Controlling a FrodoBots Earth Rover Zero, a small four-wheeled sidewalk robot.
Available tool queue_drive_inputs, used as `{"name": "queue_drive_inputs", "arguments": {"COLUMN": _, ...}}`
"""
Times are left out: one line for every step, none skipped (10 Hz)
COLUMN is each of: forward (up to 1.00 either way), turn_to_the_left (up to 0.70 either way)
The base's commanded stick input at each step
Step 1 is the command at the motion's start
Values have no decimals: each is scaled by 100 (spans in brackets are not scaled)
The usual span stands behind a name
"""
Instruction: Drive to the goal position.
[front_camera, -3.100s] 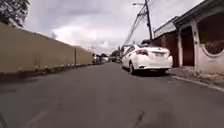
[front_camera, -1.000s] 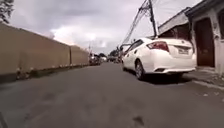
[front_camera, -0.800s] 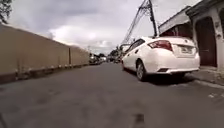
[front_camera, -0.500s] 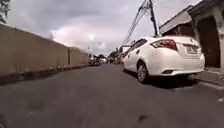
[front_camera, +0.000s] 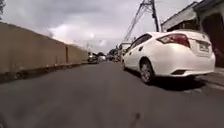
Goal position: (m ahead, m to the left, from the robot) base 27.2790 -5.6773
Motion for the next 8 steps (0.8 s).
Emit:
{"name": "queue_drive_inputs", "arguments": {"forward": 70, "turn_to_the_left": 35}}
{"name": "queue_drive_inputs", "arguments": {"forward": 70, "turn_to_the_left": 15}}
{"name": "queue_drive_inputs", "arguments": {"forward": 70, "turn_to_the_left": 0}}
{"name": "queue_drive_inputs", "arguments": {"forward": 70, "turn_to_the_left": 0}}
{"name": "queue_drive_inputs", "arguments": {"forward": 70, "turn_to_the_left": 0}}
{"name": "queue_drive_inputs", "arguments": {"forward": 70, "turn_to_the_left": 0}}
{"name": "queue_drive_inputs", "arguments": {"forward": 70, "turn_to_the_left": 0}}
{"name": "queue_drive_inputs", "arguments": {"forward": 70, "turn_to_the_left": 0}}
